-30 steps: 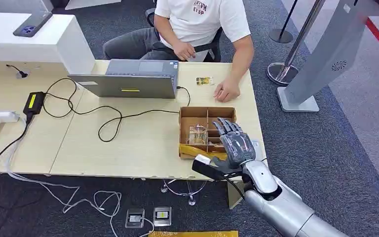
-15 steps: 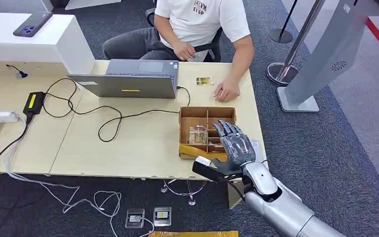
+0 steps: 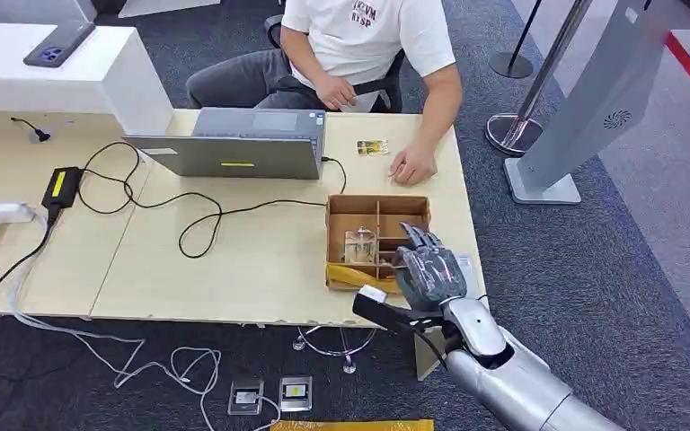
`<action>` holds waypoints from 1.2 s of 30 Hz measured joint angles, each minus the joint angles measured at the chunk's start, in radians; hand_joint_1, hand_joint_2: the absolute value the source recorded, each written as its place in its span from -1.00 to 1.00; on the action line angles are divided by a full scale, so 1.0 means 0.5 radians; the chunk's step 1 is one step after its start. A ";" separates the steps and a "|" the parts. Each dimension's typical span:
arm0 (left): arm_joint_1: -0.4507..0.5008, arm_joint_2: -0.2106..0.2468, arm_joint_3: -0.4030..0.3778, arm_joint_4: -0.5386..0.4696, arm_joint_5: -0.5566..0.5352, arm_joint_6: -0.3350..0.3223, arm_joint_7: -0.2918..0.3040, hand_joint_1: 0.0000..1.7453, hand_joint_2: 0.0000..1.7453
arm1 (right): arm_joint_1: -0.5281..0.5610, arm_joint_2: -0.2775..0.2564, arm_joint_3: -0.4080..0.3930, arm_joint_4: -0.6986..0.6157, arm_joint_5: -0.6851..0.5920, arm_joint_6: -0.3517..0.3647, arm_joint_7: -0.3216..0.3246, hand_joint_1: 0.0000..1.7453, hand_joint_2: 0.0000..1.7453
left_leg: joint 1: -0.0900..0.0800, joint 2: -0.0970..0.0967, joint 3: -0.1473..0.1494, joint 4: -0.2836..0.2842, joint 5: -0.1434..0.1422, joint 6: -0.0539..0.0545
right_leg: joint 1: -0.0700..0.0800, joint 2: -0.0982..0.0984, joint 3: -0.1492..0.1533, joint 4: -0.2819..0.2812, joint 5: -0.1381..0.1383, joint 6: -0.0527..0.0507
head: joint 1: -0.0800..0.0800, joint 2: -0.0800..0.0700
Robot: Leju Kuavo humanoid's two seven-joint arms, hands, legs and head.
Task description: Pass the card to the sensor for recognition and then transmit it.
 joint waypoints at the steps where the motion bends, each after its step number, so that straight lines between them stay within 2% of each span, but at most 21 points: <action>1: 0.000 0.000 0.000 0.000 0.000 0.000 0.000 -1.00 -1.00 | 0.002 0.000 0.000 0.001 0.000 0.008 0.002 1.00 1.00 | 0.000 0.000 0.000 0.000 0.000 0.000 | 0.000 0.000 0.000 0.000 0.000 0.000 | 0.002 0.000; 16: 0.000 0.000 0.000 0.000 -0.001 -0.003 0.000 -1.00 -1.00 | 0.008 0.002 0.000 0.006 0.004 0.027 0.001 1.00 1.00 | 0.000 0.000 0.000 0.000 0.000 0.000 | 0.000 0.000 0.000 0.000 0.000 0.000 | 0.001 0.000; 30: 0.000 0.000 0.000 0.000 -0.022 -0.009 0.000 -1.00 -1.00 | 0.015 0.002 -0.007 0.011 0.082 -0.018 -0.015 1.00 1.00 | 0.000 0.000 0.000 0.000 0.000 0.000 | 0.000 0.000 0.000 0.000 0.000 0.000 | 0.001 0.000; 36: 0.000 0.000 0.000 0.000 -0.025 -0.011 0.000 -1.00 -1.00 | -0.022 0.002 -0.053 -0.006 0.140 -0.079 0.005 1.00 1.00 | 0.000 0.000 0.000 0.000 0.000 0.000 | 0.000 0.000 0.000 0.000 0.000 0.000 | 0.001 0.000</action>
